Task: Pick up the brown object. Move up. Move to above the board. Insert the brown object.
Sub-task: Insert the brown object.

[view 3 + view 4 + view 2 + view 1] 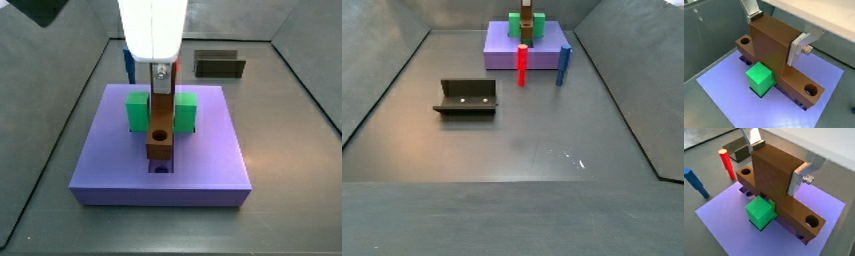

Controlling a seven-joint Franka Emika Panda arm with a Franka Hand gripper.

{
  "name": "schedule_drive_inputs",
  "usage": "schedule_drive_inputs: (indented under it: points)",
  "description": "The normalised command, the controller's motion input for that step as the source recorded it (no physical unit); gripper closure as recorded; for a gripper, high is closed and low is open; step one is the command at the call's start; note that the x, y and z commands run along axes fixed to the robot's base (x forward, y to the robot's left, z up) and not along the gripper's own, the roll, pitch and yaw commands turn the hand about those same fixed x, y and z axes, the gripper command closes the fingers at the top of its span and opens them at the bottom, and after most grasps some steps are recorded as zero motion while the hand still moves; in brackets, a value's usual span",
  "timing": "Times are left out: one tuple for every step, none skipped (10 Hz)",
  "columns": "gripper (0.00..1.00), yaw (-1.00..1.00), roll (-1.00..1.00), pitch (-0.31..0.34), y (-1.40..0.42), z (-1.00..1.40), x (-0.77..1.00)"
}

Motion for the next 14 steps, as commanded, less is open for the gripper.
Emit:
schedule_drive_inputs:
  points:
    - [1.0,0.0,0.0,0.013,0.0,-0.18,0.07]
    - [1.0,0.0,0.0,0.011,0.0,-0.18,0.06]
    - [1.0,0.0,0.09,0.019,-0.13,-0.11,0.01]
    - [1.0,0.0,0.16,0.021,-0.04,-0.11,0.02]
    - [1.0,0.0,0.19,0.016,0.0,-0.08,0.0]
    - [1.0,0.0,0.13,0.0,0.0,-0.12,0.0]
    - [1.0,0.0,0.09,0.0,0.0,-0.17,0.0]
    - [1.0,0.0,0.07,0.0,0.0,-0.21,0.0]
    - [1.0,0.07,0.01,0.0,-0.02,-0.16,0.02]
    - [1.0,0.05,0.0,0.0,-0.03,-0.13,0.09]
    - [1.0,0.05,0.0,0.0,0.0,-0.16,0.09]
    - [1.0,0.07,0.0,0.0,0.0,-0.1,0.13]
    - [1.0,0.05,-0.01,0.0,0.0,-0.09,0.15]
    - [1.0,0.01,-0.05,0.0,0.0,-0.12,0.17]
